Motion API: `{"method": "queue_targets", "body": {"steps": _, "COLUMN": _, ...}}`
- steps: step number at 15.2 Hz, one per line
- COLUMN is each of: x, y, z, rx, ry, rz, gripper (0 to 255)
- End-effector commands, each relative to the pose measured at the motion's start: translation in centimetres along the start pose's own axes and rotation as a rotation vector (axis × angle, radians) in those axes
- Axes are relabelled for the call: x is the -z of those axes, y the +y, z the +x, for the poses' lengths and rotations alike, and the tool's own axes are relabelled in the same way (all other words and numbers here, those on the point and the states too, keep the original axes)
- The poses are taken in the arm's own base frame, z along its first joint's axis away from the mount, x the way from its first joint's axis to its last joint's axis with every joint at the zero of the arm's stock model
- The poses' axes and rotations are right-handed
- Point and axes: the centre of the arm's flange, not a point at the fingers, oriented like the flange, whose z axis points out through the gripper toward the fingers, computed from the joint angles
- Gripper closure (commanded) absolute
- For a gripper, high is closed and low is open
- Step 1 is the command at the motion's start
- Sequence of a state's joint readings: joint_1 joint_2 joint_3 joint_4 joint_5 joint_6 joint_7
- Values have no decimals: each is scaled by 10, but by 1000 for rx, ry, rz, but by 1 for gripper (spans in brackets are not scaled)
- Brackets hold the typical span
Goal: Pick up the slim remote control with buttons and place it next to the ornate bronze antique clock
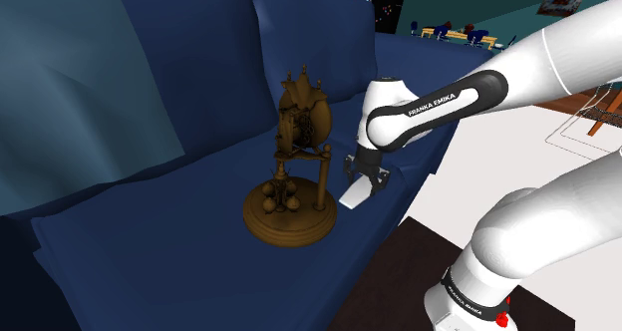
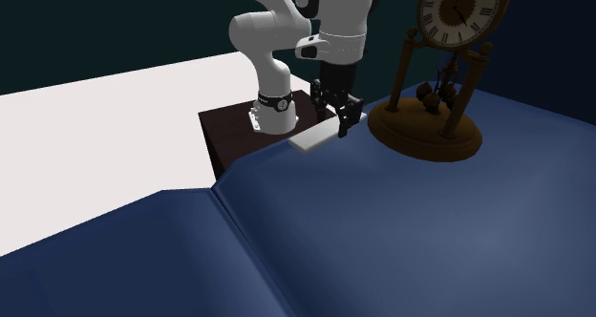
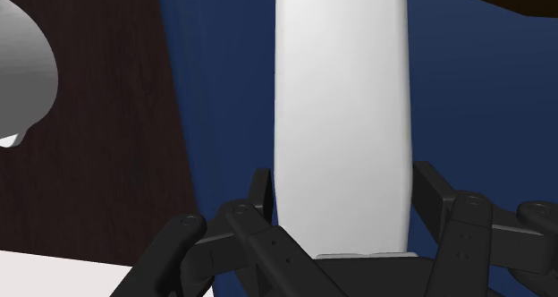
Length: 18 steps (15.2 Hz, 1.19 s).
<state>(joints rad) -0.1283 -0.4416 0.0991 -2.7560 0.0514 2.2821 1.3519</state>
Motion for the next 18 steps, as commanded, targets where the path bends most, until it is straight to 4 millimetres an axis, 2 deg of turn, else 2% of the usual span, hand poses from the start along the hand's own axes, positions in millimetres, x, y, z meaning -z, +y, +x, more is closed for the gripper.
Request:
{"method": "queue_targets", "body": {"steps": 1, "x": 0, "y": 0, "z": 0, "rx": 1, "ry": 0, "rz": 1, "gripper": 255}}
{"method": "queue_targets", "body": {"steps": 2, "x": 0, "y": 0, "z": 0, "rx": 1, "ry": 0, "rz": 1, "gripper": 255}}
{"method": "queue_targets", "body": {"steps": 3, "x": 0, "y": 0, "z": 0, "rx": 1, "ry": 0, "rz": 1, "gripper": 0}}
{"method": "queue_targets", "body": {"steps": 8, "x": 0, "y": 0, "z": 0, "rx": 1, "ry": 0, "rz": 1, "gripper": 0}}
{"method": "queue_targets", "body": {"steps": 12, "x": 50, "y": 0, "z": 0, "rx": 1, "ry": 0, "rz": 1, "gripper": 0}}
{"method": "queue_targets", "body": {"steps": 18, "x": 50, "y": 0, "z": 0, "rx": 1, "ry": 0, "rz": 1, "gripper": 0}}
